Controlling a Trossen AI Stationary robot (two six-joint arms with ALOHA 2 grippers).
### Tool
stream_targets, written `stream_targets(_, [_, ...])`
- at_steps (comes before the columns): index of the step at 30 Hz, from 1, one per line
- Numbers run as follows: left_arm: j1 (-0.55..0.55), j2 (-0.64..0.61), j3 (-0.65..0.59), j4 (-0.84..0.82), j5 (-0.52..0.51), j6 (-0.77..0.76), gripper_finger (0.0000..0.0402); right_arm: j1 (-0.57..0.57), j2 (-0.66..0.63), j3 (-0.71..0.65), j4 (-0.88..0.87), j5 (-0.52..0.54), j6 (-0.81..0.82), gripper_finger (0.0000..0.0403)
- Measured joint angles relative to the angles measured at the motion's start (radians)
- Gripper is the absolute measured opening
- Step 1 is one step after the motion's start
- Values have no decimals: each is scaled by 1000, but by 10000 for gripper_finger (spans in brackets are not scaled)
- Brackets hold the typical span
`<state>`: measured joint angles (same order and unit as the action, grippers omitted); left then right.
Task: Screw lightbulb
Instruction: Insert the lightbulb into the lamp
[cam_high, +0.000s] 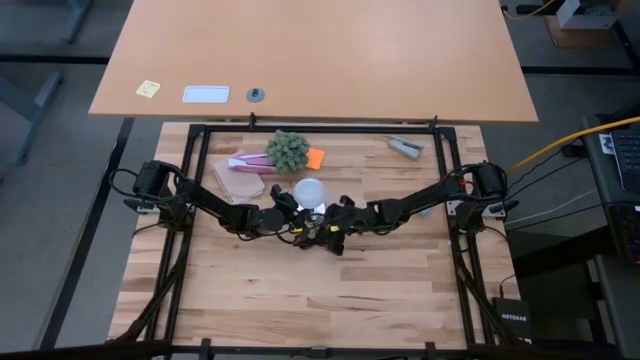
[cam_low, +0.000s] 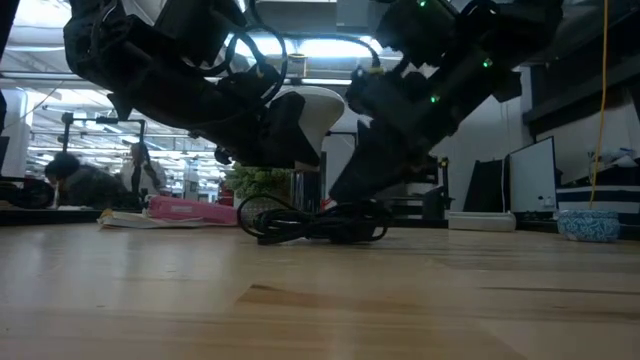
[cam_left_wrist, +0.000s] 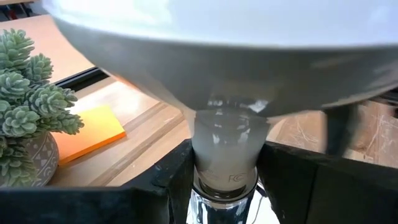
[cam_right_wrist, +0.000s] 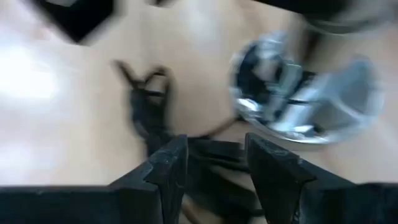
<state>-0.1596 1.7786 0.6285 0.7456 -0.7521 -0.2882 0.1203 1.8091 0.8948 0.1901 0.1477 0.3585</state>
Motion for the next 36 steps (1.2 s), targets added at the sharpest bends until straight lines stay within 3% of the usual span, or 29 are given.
stream_targets(8, [0,0,0,-1,-2,0,150,92,0,0,152,-24,5,168])
stream_targets(14, [0,0,0,-1,-2,0,150,131,7,0,153,99,4,168])
stream_targets(25, [1,0,0,-2,-3,-4,150,126,110,3,145,207,34,168])
stream_targets(36, [2,0,0,-4,-11,0,150,127,122,3,49,402,41,168])
